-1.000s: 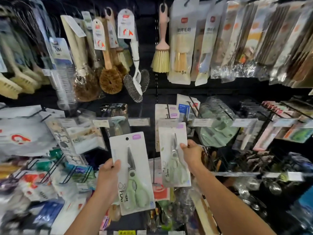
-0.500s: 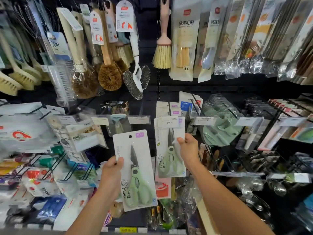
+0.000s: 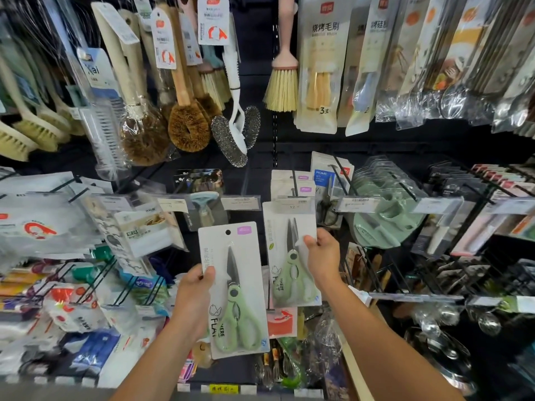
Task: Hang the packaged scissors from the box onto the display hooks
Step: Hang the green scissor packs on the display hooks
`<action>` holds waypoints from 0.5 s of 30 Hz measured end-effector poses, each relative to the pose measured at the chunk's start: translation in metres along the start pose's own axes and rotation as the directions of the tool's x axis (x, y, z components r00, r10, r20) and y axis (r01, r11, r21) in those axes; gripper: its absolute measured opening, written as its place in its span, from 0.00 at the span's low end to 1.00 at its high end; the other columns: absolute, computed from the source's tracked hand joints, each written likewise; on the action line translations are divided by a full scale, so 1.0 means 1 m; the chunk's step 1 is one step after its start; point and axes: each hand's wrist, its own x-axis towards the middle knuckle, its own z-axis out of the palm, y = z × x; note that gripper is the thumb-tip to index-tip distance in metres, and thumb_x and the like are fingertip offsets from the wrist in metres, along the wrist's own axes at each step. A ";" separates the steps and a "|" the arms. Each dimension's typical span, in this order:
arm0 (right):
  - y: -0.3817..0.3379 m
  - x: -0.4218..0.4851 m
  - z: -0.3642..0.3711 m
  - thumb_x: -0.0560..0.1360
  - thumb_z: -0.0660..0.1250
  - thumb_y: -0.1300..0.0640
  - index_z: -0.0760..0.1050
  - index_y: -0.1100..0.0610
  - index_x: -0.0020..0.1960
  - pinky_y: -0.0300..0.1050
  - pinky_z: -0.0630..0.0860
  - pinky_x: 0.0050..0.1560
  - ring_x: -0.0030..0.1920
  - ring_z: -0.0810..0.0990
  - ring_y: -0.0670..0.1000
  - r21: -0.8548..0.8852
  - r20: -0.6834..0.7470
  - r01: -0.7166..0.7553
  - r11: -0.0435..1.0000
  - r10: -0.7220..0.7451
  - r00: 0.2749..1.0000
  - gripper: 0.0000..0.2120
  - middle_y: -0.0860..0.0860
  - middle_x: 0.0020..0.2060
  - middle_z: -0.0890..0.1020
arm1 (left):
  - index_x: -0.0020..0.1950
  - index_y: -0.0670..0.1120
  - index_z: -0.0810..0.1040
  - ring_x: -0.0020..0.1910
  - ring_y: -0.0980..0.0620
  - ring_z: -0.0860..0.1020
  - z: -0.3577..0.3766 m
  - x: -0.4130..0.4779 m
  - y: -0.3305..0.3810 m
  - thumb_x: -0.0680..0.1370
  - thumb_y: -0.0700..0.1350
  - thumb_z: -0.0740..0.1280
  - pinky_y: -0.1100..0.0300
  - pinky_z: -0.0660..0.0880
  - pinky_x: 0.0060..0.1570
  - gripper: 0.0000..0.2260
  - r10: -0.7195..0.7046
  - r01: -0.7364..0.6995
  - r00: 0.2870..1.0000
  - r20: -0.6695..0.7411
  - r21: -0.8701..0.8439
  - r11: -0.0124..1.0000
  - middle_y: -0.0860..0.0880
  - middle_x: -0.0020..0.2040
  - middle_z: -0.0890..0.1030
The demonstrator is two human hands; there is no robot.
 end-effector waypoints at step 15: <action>0.025 0.000 -0.006 0.77 0.61 0.66 0.67 0.71 0.39 0.44 0.61 0.37 0.35 0.64 0.50 -0.008 -0.029 -0.054 0.998 0.054 0.998 0.11 0.56 0.33 0.67 | 0.53 0.45 0.80 0.44 0.42 0.80 -0.001 0.003 0.005 0.83 0.41 0.60 0.44 0.77 0.52 0.09 0.026 -0.026 0.999 -0.020 0.014 1.000 0.42 0.46 0.84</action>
